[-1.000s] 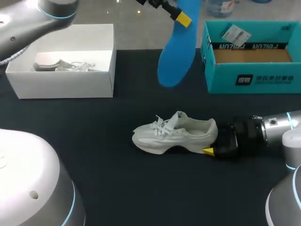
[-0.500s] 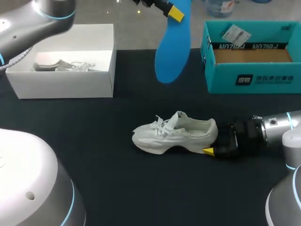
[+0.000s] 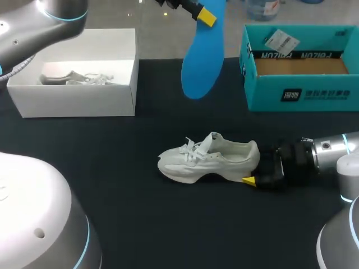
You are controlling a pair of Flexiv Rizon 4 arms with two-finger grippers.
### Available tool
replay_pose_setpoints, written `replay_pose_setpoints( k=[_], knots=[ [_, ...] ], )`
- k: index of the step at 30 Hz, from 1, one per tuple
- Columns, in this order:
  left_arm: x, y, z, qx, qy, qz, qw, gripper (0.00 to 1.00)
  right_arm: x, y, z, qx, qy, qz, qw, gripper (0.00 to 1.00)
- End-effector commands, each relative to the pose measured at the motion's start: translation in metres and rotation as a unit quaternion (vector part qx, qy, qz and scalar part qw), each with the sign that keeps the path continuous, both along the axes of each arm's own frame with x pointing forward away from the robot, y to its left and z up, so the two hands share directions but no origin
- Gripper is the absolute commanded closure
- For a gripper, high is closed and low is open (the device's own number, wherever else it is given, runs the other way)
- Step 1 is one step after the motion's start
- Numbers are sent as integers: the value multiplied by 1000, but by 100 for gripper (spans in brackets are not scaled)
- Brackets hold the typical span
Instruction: Take the shoe out of the shoebox, open the shoe tongue, remove and reinsert the insole, then place the shoe into the shoebox
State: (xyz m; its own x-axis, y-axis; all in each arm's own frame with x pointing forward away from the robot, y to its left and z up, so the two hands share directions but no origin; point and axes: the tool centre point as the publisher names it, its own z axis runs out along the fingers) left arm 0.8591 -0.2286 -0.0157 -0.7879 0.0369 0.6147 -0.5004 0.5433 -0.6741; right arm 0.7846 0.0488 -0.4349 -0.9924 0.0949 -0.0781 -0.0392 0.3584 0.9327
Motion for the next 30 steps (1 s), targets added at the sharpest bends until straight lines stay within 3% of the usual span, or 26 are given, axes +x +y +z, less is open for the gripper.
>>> replay_pose_setpoints(
  k=[1,12,17,21,30],
  knots=[
    [1,0,0,0,0,-1,1000,100,-9,-15,12,-9,-10,-13,1000,0],
    [1,0,0,0,0,-1,1000,100,-20,-53,60,-64,-33,-36,997,0],
    [1,0,0,0,0,-1,1000,100,-18,-60,87,-137,0,-22,990,0],
    [1,0,0,0,0,-1,1000,100,-13,-58,107,-220,54,-2,974,0],
    [1,0,0,0,0,-1,1000,100,-3,-53,124,-325,93,9,941,0]
  ],
)
